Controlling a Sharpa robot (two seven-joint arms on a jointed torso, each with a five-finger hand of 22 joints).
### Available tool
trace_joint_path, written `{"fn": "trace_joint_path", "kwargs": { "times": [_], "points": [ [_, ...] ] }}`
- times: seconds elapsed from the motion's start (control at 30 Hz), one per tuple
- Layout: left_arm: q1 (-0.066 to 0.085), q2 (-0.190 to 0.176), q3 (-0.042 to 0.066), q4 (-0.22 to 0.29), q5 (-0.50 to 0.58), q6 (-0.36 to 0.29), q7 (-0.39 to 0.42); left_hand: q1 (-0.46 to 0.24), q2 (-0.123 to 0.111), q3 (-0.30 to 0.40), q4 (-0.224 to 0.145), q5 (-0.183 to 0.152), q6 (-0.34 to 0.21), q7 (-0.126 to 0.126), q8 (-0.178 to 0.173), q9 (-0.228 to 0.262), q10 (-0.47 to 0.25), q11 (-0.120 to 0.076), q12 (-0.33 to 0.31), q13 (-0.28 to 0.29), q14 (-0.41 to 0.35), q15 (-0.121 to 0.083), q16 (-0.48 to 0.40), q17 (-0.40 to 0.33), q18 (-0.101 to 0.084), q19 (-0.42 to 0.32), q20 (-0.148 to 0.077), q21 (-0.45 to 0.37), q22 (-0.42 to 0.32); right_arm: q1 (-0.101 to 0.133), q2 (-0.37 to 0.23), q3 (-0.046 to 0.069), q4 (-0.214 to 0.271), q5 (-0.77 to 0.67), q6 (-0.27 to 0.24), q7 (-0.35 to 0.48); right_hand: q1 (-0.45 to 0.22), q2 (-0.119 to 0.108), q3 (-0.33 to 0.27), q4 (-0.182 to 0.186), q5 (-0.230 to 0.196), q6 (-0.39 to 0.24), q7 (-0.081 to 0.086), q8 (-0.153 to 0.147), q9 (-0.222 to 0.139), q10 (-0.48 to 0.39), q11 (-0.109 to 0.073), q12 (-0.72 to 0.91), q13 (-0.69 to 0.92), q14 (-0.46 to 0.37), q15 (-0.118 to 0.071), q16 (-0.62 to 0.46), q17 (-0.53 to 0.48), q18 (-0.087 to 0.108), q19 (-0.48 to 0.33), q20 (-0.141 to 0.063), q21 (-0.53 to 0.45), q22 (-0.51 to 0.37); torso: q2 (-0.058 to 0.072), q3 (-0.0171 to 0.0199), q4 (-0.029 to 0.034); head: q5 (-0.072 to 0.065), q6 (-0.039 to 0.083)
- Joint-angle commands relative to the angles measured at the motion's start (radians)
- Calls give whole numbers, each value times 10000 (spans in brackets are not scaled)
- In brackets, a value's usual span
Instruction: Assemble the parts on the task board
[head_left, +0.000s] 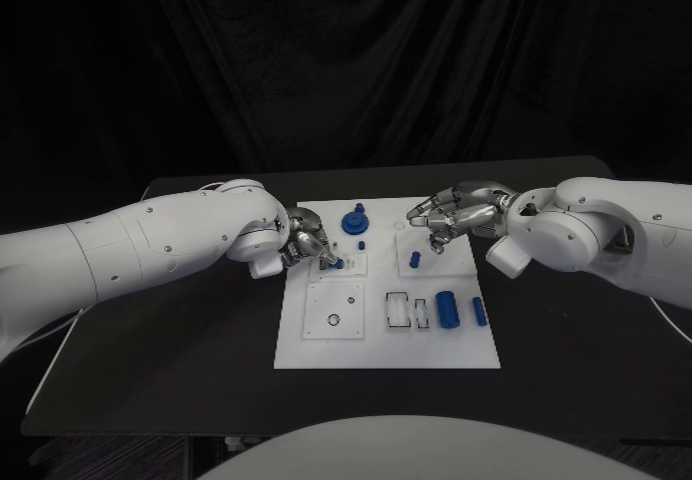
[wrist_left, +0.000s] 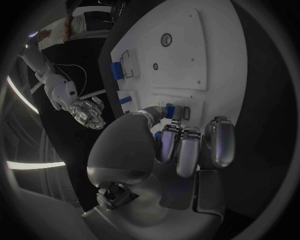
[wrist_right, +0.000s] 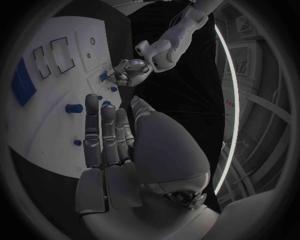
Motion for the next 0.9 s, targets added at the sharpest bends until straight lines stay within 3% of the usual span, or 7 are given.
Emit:
{"fn": "trace_joint_path", "kwargs": {
  "times": [0.03,0.9],
  "points": [
    [8,36,-4,24,23,9,-4,-144,8,212,-127,-71,241,-137,-86,-14,-46,-3,-73,1707,1057,-57,26,2634,-91,-60,-11,-65,253,-30,-1,7,0,-25,152,-187,108,-6,-19,60,65,11,70,45,-13,-69,4,-58,-10,-84,-2,-65,-19,92,-31,15,-21,155,4,-2,5,-2,2],
    [5,209,-4,-76,23,347,-316,-290,35,245,-160,-297,341,-162,-204,40,-53,-21,-88,1691,1057,-69,26,2634,-82,-65,-21,-125,218,-78,4,7,12,-25,120,-155,113,-5,-28,87,95,31,78,92,-53,-88,14,-61,-51,-115,6,-70,-74,91,-42,21,-34,149,-2,5,-1,-2,2]
  ]
}}
